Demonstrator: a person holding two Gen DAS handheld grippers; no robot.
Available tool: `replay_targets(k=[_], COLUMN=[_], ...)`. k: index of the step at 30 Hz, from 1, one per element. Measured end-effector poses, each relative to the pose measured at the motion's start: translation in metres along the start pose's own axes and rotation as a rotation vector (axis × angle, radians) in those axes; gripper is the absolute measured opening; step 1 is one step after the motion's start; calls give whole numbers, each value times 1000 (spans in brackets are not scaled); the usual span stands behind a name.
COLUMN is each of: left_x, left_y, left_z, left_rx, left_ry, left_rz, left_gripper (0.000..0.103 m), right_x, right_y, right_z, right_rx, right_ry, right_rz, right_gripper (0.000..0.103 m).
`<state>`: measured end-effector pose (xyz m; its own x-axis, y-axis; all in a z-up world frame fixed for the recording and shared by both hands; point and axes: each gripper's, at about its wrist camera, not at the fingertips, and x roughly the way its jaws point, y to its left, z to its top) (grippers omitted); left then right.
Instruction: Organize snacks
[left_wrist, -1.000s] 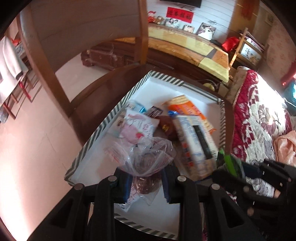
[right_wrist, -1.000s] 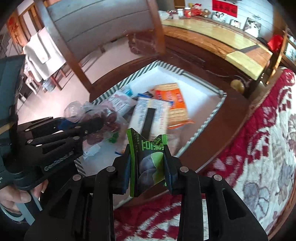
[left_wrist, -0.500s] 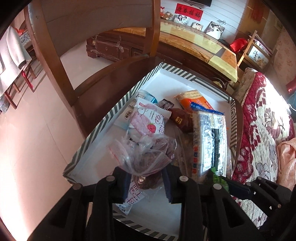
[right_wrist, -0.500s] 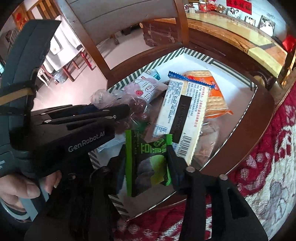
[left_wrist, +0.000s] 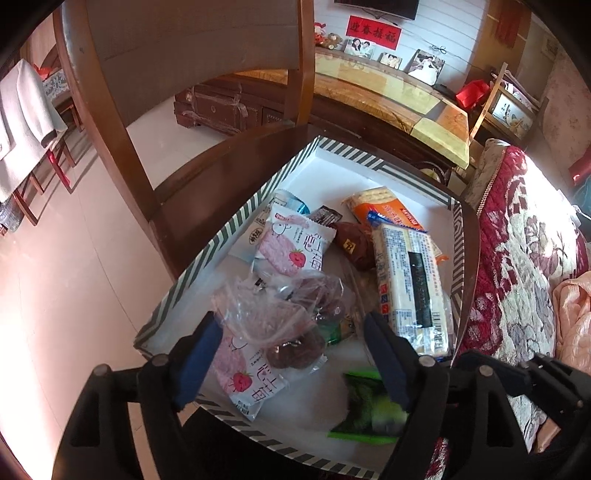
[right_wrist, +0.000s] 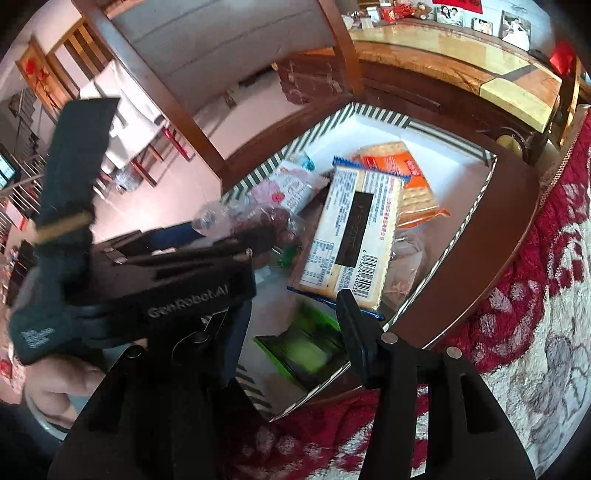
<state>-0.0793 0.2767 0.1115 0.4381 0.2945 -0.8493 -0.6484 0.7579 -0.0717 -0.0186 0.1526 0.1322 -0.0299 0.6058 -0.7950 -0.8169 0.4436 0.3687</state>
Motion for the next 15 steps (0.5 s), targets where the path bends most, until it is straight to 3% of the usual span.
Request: replay_targets(k=[5,10,15], left_x=[-22,-46,-56], left_y=[-9,-27,-43], left_z=[-5,-11,-18], left_rx=[27,87,149], left_ry=[-94,-194,-203], left_rz=[11,13,12], left_gripper=[89,101,103], right_x=[-21,-38,-44], right_y=[-2,-12,-22], right_z=[-8,-19,-30], right_rx=[-14,14,36], right_ry=[-61,-121,-141], right_rz=[-64,-142,-195], right_gripper=[48,48,48])
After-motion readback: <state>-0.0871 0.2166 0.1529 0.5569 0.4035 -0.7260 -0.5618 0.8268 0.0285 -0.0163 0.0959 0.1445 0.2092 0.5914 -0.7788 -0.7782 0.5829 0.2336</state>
